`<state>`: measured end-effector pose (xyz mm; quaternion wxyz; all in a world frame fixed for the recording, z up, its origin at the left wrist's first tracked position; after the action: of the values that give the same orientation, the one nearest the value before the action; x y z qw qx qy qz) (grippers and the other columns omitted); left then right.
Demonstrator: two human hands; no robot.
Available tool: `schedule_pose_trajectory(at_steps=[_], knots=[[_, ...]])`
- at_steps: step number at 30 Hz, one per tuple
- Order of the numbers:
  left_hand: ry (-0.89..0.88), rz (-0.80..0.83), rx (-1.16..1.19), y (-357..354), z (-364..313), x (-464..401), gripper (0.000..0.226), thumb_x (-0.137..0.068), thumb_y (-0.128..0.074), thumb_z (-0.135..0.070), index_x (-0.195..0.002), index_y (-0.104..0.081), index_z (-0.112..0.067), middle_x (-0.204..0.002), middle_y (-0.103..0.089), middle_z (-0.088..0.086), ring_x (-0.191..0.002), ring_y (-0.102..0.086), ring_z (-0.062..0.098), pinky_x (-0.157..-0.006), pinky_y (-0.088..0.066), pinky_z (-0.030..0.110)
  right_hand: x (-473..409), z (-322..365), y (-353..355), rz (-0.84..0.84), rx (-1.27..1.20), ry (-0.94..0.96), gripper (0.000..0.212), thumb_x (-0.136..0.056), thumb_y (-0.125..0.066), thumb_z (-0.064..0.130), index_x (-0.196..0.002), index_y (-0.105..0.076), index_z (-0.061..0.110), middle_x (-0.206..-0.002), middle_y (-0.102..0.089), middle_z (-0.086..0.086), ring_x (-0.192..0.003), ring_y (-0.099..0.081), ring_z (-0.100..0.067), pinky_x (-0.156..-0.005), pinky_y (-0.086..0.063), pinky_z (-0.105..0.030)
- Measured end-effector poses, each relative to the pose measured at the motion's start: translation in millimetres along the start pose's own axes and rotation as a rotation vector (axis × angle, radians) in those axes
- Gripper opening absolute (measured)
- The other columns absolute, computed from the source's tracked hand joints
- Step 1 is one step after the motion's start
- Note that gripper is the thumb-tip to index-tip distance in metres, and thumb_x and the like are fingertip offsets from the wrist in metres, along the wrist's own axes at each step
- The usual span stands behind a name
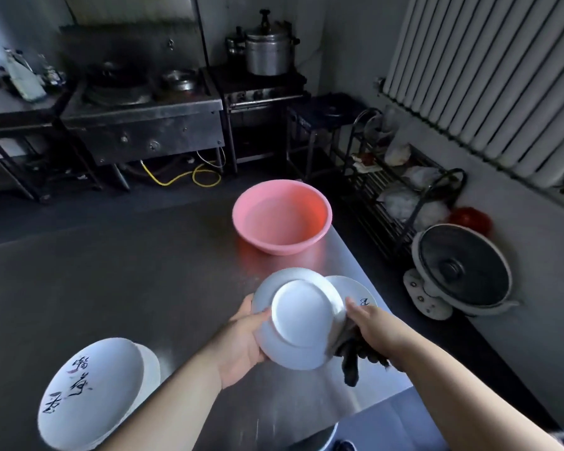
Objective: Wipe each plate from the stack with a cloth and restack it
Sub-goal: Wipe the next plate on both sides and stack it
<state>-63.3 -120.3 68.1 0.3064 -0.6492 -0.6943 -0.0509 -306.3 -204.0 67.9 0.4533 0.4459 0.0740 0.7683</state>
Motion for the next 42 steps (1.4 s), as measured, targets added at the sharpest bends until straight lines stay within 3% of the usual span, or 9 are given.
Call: schedule_pose_trajectory(at_steps=[4, 6, 8, 9, 13, 19, 28, 37, 42], knots=[[-0.021, -0.107, 0.034, -32.6, -3.9, -29.0, 0.076, -0.104, -0.018, -0.068, -0.155, -0.046, -0.019, -0.152, -0.057, -0.003, -0.145, -0.048, 0.015, -0.110, -0.039, 0.028, -18.4, -16.4, 28.9, -0.043, -0.201, 0.058, 0.085, -0.092, -0.011, 0.083, -0.102, -0.070, 0.022, -0.078, -0.075, -0.004, -0.061, -0.050, -0.023, -0.064, -0.042, -0.033], [-0.006, -0.104, 0.077, -46.8, -1.9, -44.0, 0.093, -0.094, -0.022, -0.078, -0.161, -0.035, -0.015, -0.163, -0.041, -0.005, -0.155, -0.029, 0.010, -0.123, -0.022, 0.027, -25.0, -23.7, 42.8, -0.064, -0.263, 0.134, 0.064, -0.102, -0.025, 0.071, -0.098, -0.067, 0.023, -0.081, -0.076, -0.002, -0.062, -0.048, -0.023, -0.062, -0.041, -0.036], [0.038, -0.105, 0.049, -54.6, 6.5, -56.9, 0.088, -0.094, -0.032, -0.078, -0.159, -0.040, -0.019, -0.161, -0.043, -0.010, -0.152, -0.034, 0.008, -0.129, -0.018, 0.034, -28.3, -31.0, 58.3, -0.141, -0.253, 0.198, 0.021, -0.104, -0.050, 0.045, -0.102, -0.062, 0.028, -0.074, -0.065, -0.004, -0.056, -0.048, -0.021, -0.053, -0.041, -0.034], [0.039, -0.114, -0.042, -60.3, 9.9, -63.4, 0.072, -0.100, -0.038, -0.072, -0.151, -0.052, -0.023, -0.153, -0.056, -0.009, -0.144, -0.047, 0.009, -0.127, -0.027, 0.039, -31.2, -35.9, 65.8, -0.151, -0.205, 0.216, 0.007, -0.101, -0.056, 0.033, -0.108, -0.059, 0.033, -0.073, -0.061, -0.004, -0.054, -0.049, -0.018, -0.050, -0.041, -0.031], [0.055, -0.244, -0.631, -77.3, 21.1, -83.7, 0.023, -0.107, -0.047, -0.041, -0.122, -0.057, -0.026, -0.124, -0.069, -0.001, -0.114, -0.064, 0.017, -0.100, -0.050, 0.035, -52.1, -54.1, 80.2, -0.102, 0.039, 0.190, 0.039, -0.093, -0.058, 0.025, -0.127, -0.046, 0.040, -0.083, -0.064, 0.009, -0.069, -0.060, -0.014, -0.063, -0.048, -0.031], [0.022, -0.428, -0.956, -89.1, 30.9, -107.4, 0.018, -0.106, -0.043, -0.018, -0.120, -0.051, -0.026, -0.111, -0.061, -0.001, -0.092, -0.057, 0.012, -0.065, -0.041, 0.026, -82.2, -66.1, 86.5, -0.056, 0.270, 0.212, 0.034, -0.094, -0.052, 0.037, -0.127, -0.046, 0.046, -0.083, -0.073, 0.015, -0.075, -0.069, -0.007, -0.071, -0.059, -0.038], [0.059, -0.523, -1.304, -76.9, 49.2, -118.9, 0.034, -0.107, -0.044, -0.034, -0.140, -0.039, -0.027, -0.098, -0.070, 0.000, -0.080, -0.062, 0.026, -0.061, -0.038, 0.034, -100.8, -61.8, 76.1, -0.065, 0.413, 0.279, 0.040, -0.096, -0.051, 0.035, -0.134, -0.047, 0.046, -0.069, -0.070, 0.021, -0.060, -0.062, 0.003, -0.059, -0.054, -0.027], [0.102, -0.529, -1.442, -76.4, 54.6, -129.3, 0.046, -0.108, -0.042, -0.037, -0.150, -0.027, -0.023, -0.106, -0.071, 0.004, -0.089, -0.065, 0.030, -0.063, -0.039, 0.034, -109.6, -66.7, 68.1, -0.012, 0.433, 0.281, 0.032, -0.097, -0.043, 0.031, -0.125, -0.042, 0.046, -0.066, -0.070, 0.027, -0.045, -0.068, -0.016, -0.058, -0.061, -0.033], [0.151, -0.494, -1.589, -80.4, 49.9, -135.2, 0.038, -0.110, -0.042, -0.035, -0.141, -0.033, -0.017, -0.111, -0.071, 0.004, -0.099, -0.068, 0.028, -0.065, -0.039, 0.034, -111.3, -68.1, 68.5, -0.092, 0.519, 0.288, 0.025, -0.097, -0.045, 0.035, -0.121, -0.046, 0.042, -0.069, -0.070, 0.029, -0.041, -0.055, -0.003, -0.059, -0.063, -0.035]])
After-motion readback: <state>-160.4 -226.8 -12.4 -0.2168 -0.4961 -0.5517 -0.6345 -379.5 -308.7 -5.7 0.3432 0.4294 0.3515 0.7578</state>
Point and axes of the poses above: each hand's wrist, its own x-axis away from the middle knuckle, its own y-axis out of the back of the hand, z = x × y, the point moved 4 cm from there along -x, towards the middle knuckle
